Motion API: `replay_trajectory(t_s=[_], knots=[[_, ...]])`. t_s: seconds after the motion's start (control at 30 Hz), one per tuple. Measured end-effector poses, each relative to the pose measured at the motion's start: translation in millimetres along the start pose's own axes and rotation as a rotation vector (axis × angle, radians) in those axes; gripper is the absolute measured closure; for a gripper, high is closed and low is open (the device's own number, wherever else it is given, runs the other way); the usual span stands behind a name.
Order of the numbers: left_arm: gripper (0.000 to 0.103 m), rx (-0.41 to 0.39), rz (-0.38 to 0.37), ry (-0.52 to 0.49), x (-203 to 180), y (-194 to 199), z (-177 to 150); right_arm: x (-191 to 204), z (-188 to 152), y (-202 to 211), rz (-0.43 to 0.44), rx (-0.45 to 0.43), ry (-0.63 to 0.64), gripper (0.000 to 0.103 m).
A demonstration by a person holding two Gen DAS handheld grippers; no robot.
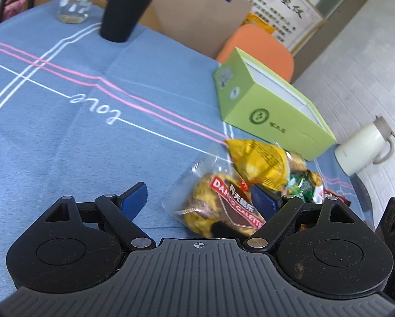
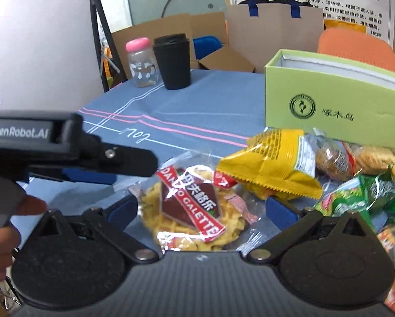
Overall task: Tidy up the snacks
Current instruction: 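Move the left gripper down onto the DANCO GALETTE bag, then close the left gripper on the DANCO GALETTE bag and lift it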
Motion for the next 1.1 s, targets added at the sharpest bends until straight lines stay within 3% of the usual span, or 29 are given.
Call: replay_trajectory(t_s=[0.17, 0.33, 0.77, 1.1], knots=[[0.03, 0.0, 0.011, -0.021, -3.2, -1.6, -4.5, 20.4, -14.8, 23.0, 0.146, -0.005, -0.016, 0.001], [0.03, -0.012, 0.012, -0.027, -3.9, -1.7, 1.3, 14.4, -8.1, 23.7, 0.046, -0.019, -0.002, 0.001], [0.029, 0.017, 0.065, -0.102, -13.6, -22.2, 6.0, 5.3, -7.0, -9.9, 0.059, 0.017, -0.043, 0.001], [0.029, 0.048, 0.081, -0.138, -13.2, -34.1, 0.6, 6.9, -4.5, -10.9, 0.046, 0.033, 0.021, 0.001]])
Point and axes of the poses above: each gripper's, at about its wrist camera, not at the fingertips, and y roughly against the way its jaws point, x to its left, z to its top, the point moved 2 cm from there along -y, roughly the way its jaws point, and after that the axes turned 6 degrees about y, right-handed, at the moved point
